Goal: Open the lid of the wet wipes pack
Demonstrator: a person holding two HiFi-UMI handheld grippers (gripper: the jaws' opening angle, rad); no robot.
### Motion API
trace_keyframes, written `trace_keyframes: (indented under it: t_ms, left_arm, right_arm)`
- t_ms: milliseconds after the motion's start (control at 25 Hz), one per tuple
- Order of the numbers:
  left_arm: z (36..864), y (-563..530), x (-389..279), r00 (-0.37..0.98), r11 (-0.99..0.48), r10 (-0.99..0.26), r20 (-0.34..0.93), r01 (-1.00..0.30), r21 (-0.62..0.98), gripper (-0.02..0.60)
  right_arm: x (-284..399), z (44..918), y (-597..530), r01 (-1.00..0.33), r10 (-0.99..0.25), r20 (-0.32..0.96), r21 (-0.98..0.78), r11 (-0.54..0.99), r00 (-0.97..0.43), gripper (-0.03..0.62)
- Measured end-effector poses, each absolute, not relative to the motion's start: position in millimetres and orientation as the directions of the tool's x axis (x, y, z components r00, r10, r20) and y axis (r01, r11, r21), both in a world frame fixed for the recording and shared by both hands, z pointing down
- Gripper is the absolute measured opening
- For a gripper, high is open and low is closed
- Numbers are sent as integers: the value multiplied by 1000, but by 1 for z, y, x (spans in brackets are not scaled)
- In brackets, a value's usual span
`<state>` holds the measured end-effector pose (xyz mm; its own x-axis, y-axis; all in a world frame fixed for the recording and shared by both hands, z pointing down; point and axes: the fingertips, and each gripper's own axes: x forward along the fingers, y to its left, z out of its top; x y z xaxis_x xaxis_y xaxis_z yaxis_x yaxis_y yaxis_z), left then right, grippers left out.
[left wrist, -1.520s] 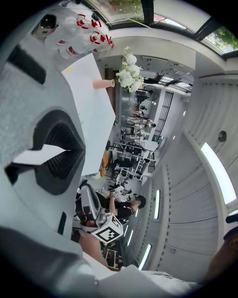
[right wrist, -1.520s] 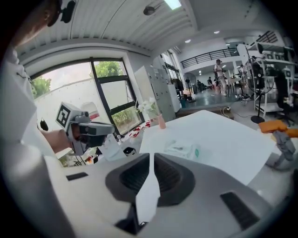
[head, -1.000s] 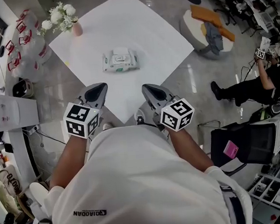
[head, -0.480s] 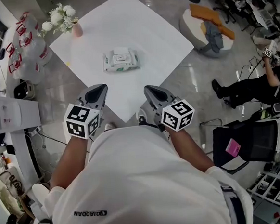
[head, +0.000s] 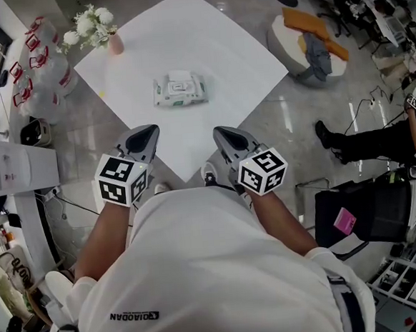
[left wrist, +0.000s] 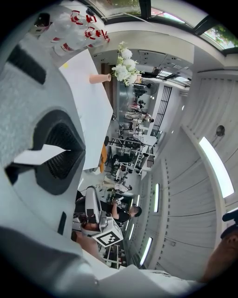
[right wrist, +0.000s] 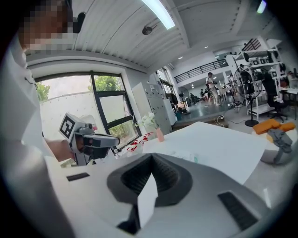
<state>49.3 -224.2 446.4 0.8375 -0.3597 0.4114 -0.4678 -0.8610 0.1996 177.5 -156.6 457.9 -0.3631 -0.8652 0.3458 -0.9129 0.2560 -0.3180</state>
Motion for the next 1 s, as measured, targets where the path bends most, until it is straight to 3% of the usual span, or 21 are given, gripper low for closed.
trace_keyframes:
  t_ms: [1000]
  left_arm:
    - [449,-228,52,825,-851,-374,423,-487,197,8]
  right_arm:
    - [173,461,-168,-902,-839,362,-308,304,-406,5]
